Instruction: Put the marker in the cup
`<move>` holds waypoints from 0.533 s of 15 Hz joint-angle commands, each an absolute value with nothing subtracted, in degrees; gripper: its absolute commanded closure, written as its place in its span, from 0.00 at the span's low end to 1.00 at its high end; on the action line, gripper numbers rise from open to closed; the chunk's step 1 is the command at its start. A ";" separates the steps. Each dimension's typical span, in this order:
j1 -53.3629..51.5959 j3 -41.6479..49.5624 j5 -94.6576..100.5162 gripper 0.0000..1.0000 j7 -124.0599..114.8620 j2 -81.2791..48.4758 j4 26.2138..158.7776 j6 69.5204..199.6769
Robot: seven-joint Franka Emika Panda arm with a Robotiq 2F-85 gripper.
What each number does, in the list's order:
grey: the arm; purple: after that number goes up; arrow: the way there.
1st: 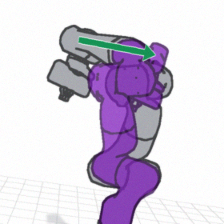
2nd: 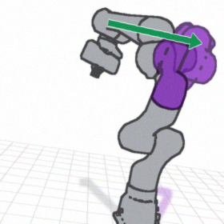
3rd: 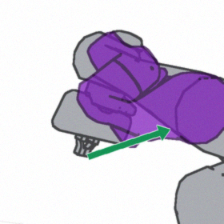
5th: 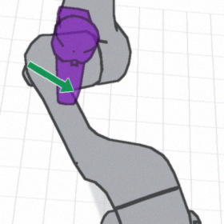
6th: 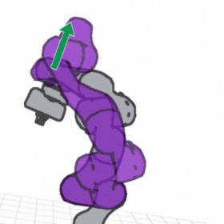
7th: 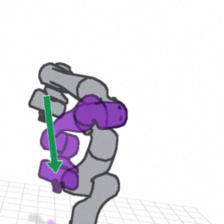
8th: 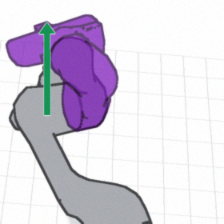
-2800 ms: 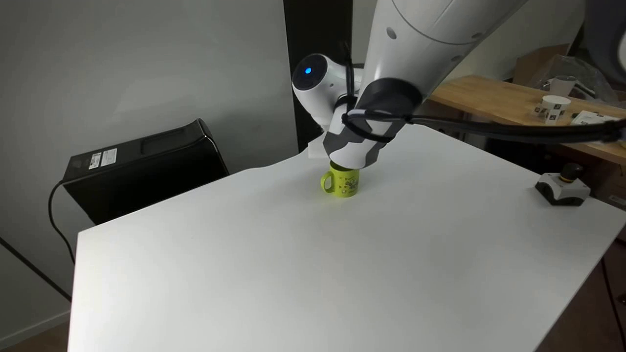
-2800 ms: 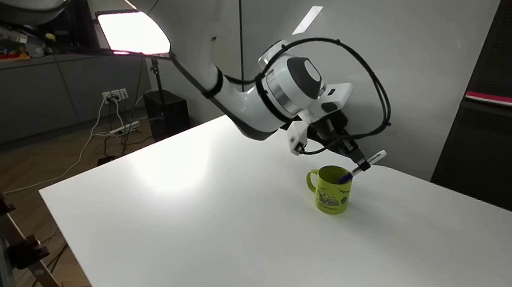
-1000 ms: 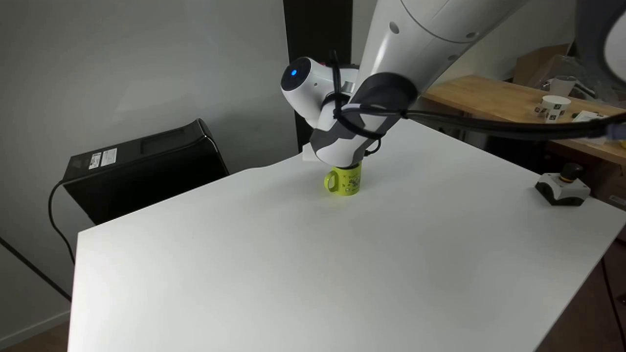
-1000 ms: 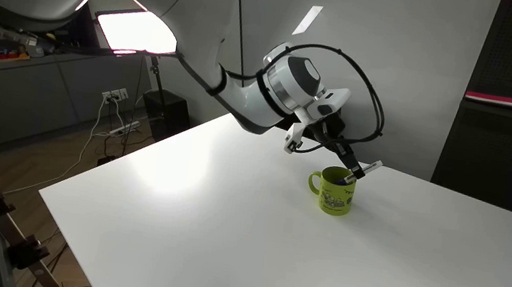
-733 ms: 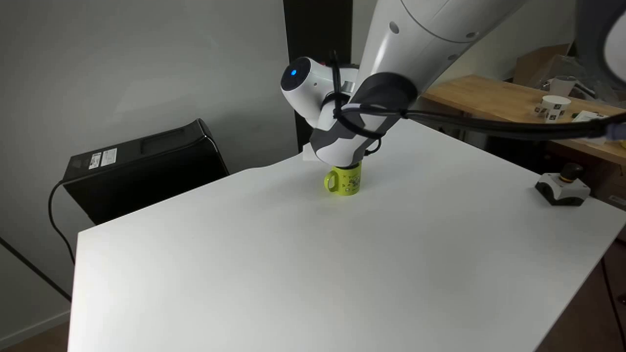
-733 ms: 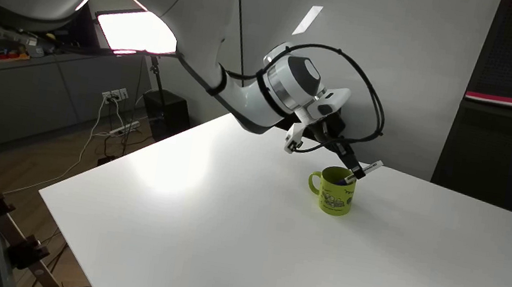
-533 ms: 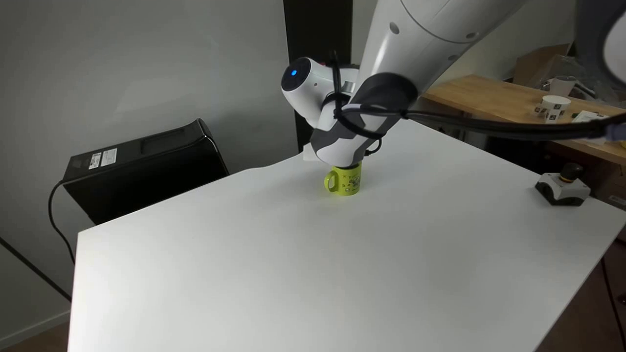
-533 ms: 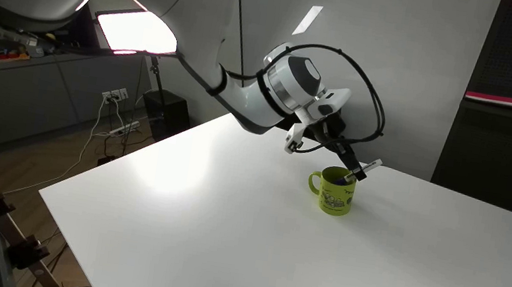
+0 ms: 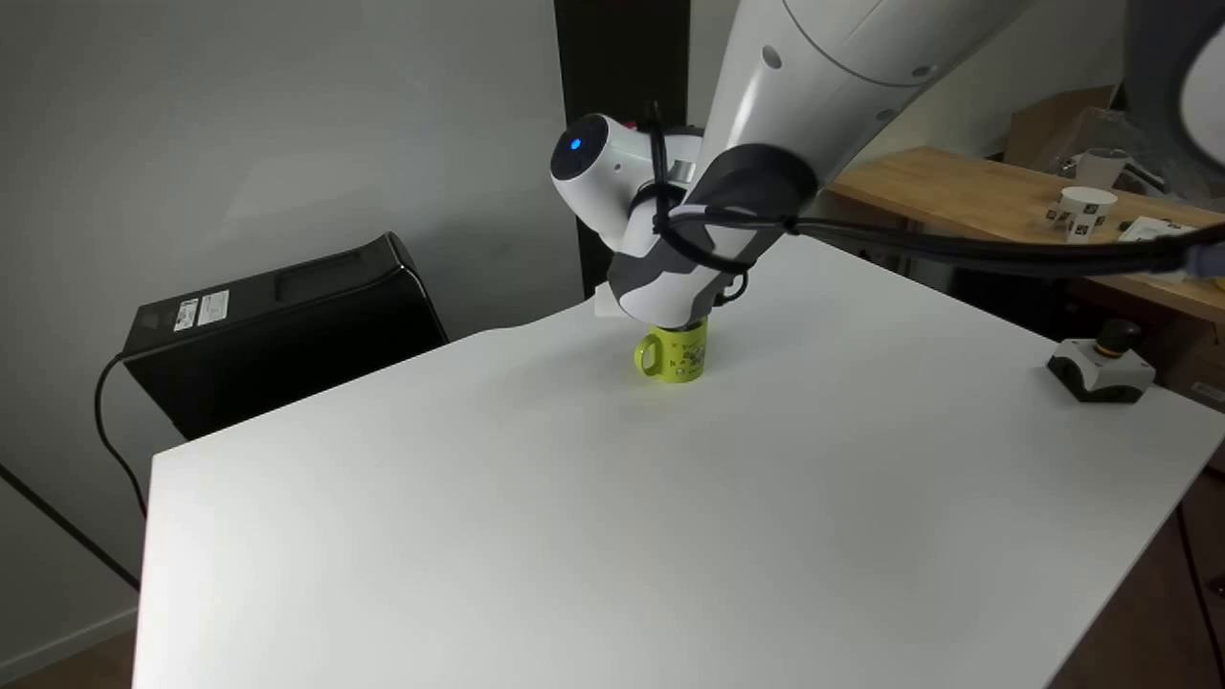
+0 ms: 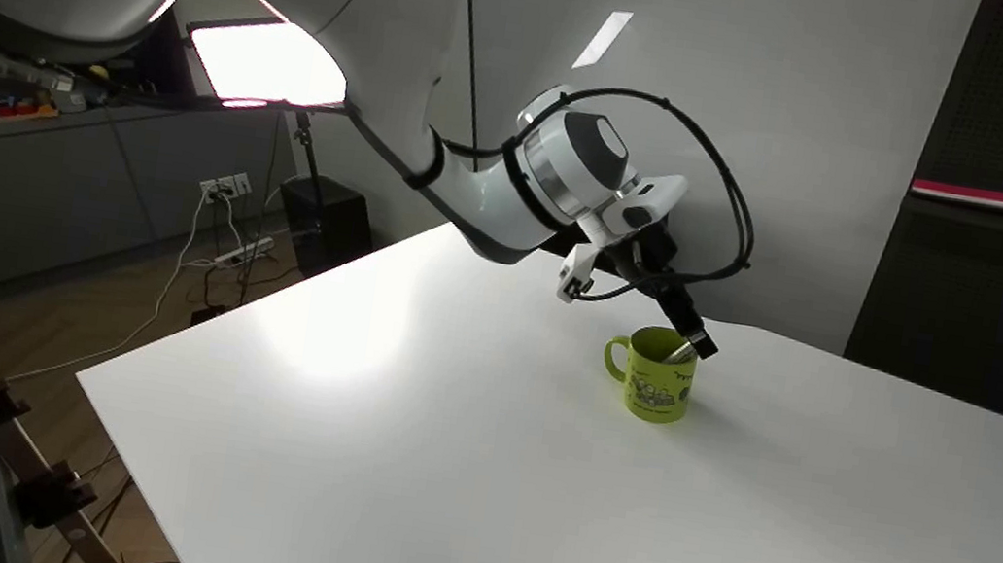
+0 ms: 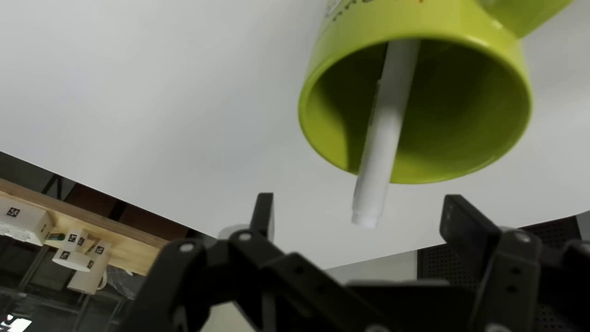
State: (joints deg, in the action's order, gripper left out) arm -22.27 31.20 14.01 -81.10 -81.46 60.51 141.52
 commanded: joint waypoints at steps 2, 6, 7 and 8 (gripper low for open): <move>-25.98 26.91 13.04 0.00 -77.98 -73.69 68.54 142.48; -27.38 22.45 12.47 0.00 -71.48 -64.01 77.25 144.57; -27.35 21.23 12.38 0.00 -69.02 -61.08 79.92 144.72; -25.73 18.10 13.96 0.00 -66.78 -58.15 81.81 144.22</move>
